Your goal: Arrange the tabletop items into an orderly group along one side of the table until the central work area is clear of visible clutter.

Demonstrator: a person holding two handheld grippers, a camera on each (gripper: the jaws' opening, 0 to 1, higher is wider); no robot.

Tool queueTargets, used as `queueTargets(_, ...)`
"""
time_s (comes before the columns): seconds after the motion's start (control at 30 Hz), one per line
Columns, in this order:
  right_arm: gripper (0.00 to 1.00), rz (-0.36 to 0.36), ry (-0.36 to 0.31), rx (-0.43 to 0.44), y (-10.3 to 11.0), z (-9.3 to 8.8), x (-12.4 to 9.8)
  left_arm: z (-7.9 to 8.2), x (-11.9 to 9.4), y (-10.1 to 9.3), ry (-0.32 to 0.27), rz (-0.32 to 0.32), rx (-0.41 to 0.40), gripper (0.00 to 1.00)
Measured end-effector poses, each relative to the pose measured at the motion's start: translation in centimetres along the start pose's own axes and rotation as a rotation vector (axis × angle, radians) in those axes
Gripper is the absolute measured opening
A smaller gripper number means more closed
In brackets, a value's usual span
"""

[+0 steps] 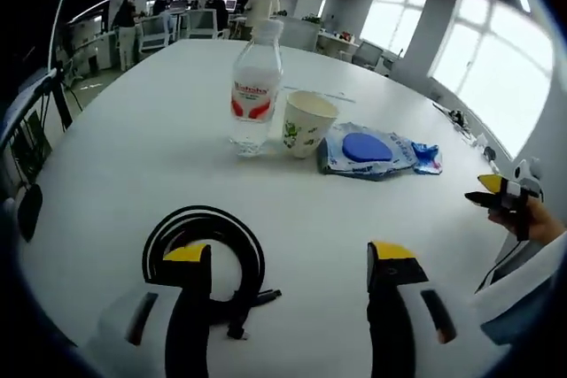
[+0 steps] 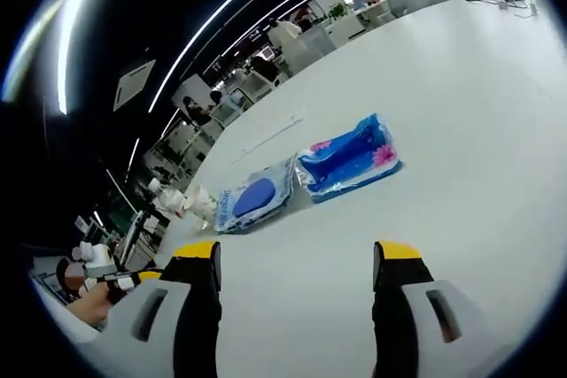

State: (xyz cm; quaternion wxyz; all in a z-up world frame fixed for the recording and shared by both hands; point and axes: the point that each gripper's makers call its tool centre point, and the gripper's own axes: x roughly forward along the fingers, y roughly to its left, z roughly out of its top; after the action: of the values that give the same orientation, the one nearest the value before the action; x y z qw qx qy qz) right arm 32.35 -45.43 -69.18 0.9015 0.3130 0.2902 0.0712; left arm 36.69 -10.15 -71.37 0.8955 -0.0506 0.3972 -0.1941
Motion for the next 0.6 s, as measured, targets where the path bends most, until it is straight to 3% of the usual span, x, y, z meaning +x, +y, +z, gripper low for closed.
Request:
queueTargets(0.33, 0.69, 0.004, 0.010, 0.009, 0.7, -0.7, 0.2, -1.5, 0.9, 0.8, 0.052, 0.011, 0.034, 0.68)
queueTargets(0.6, 0.67, 0.006, -0.006, 0.047, 1.1, -1.3, -0.1, -2.6, 1.8, 2.2, 0.073, 0.033, 0.124, 0.41)
